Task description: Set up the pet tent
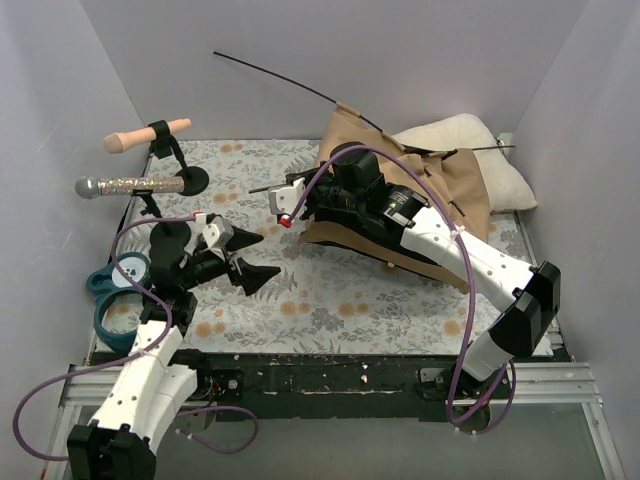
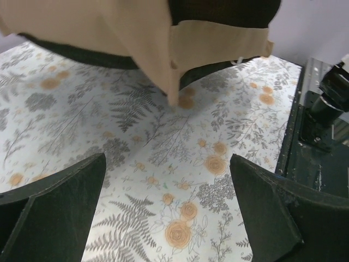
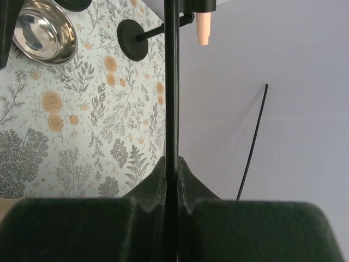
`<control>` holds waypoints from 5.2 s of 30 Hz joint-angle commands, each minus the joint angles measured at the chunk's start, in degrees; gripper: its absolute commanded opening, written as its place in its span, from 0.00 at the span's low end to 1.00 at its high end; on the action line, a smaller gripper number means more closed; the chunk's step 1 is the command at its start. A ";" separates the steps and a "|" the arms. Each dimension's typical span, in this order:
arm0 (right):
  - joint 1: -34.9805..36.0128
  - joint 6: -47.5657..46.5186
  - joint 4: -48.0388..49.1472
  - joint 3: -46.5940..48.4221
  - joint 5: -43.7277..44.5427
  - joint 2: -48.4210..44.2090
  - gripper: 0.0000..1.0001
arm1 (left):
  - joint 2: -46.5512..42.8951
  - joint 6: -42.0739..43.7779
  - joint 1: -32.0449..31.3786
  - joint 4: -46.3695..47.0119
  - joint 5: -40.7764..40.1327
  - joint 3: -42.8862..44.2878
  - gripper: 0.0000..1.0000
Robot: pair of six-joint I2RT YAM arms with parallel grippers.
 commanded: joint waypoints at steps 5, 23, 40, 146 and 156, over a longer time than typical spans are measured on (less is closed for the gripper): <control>-0.66 0.89 1.61 4.27 4.28 -3.15 0.01 | 7.87 -4.11 -15.77 25.65 -12.96 -2.15 0.94; -0.92 1.07 -0.23 4.36 4.64 -4.56 0.01 | 20.37 -5.70 -26.07 38.93 -23.96 -2.59 0.60; -5.40 -1.29 -11.12 3.22 4.99 -5.26 0.01 | 10.63 -5.52 -26.69 22.79 -28.98 -0.92 0.00; 3.47 -8.16 -38.11 13.24 -6.08 1.68 0.28 | -2.57 6.26 -24.14 -8.71 -23.62 6.29 0.00; 3.47 -9.12 -34.09 8.16 -0.04 0.45 0.01 | -5.99 3.62 -24.14 -10.19 -22.65 7.43 0.00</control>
